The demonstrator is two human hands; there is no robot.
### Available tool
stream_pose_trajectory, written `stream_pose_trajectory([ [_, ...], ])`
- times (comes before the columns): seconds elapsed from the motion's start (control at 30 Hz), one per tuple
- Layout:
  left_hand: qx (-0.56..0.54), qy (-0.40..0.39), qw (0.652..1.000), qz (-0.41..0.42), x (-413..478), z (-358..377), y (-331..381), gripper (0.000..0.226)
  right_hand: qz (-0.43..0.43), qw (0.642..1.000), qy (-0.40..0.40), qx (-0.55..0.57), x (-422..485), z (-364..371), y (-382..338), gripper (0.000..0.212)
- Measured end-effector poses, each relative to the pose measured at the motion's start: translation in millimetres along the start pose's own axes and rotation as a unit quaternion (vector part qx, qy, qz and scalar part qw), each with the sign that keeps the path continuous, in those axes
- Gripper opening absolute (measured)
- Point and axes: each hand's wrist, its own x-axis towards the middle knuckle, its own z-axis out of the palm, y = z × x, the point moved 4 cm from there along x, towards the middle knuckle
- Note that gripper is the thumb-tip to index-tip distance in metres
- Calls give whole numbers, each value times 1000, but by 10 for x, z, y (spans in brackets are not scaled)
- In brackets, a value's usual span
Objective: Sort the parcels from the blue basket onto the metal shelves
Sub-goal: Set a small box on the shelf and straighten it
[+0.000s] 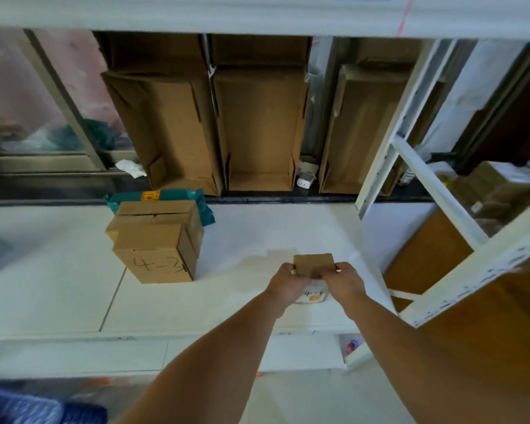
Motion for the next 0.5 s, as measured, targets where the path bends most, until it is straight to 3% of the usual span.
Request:
stream_pose_trajectory([
  [0.1, 6, -5, 1000, 9, 40, 144, 69, 63, 24, 999, -23, 30, 108, -112, 76, 28],
  [0.2, -15, -31, 999, 19, 88, 257, 169, 33, 4, 998, -37, 44, 244, -191, 27, 37],
  [0.33, -3, -17, 999, 38, 241, 264, 292, 54, -12, 996, -69, 60, 334, -296, -71, 28],
  [0.5, -22, -16, 998, 63, 355, 294, 442, 84, -40, 994, -94, 28, 521, -346, -68, 42],
])
